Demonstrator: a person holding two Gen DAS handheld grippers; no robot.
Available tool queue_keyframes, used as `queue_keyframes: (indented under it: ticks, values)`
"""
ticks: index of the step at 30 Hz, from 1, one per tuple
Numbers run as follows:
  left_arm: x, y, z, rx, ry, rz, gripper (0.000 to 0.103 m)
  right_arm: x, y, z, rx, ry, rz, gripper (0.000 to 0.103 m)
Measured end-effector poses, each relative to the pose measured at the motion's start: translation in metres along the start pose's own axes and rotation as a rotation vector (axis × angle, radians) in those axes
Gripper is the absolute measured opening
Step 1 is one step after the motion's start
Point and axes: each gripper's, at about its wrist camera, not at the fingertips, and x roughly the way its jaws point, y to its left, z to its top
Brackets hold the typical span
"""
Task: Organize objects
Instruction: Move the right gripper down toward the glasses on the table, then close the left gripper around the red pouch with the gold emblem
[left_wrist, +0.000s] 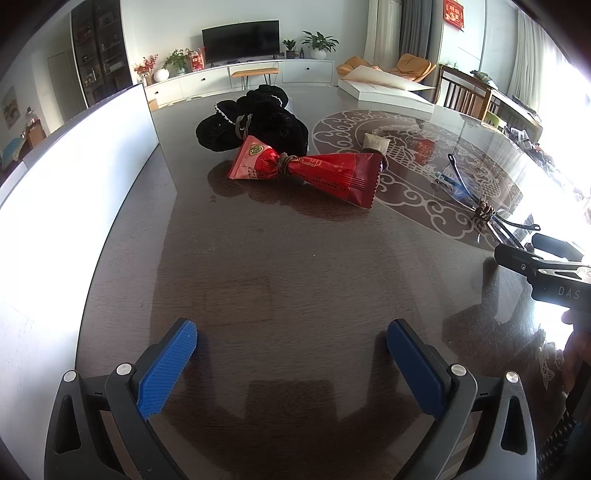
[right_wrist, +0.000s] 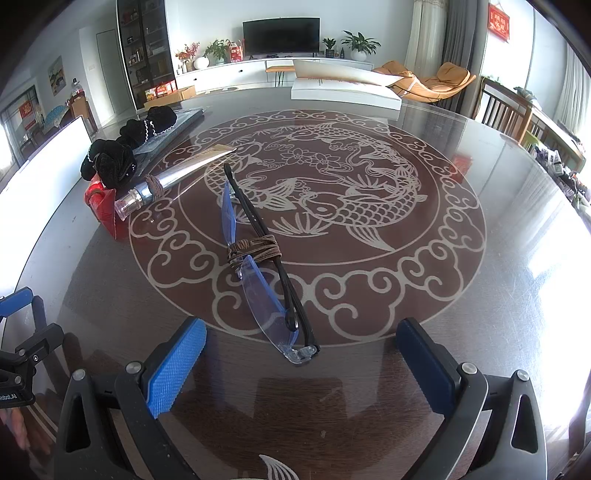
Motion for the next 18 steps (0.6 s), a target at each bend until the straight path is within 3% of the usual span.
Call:
queue_keyframes:
  ticks: [9,12,18]
  values:
    - [0.002,-0.003,0.004,0.030,0.013,-0.025,0.103,0.000,0.000,0.000,0.000,0.000,0.000,0.103]
    - [0.002,-0.001,0.013,-0.014,0.003,-0.066,0.103,0.000,0.000,0.000,0.000,0.000,0.000,0.103]
    - [0.006,0.003,0.095,-0.144,-0.113,-0.050,0.103,0.000,0.000,0.000,0.000,0.000,0.000,0.103]
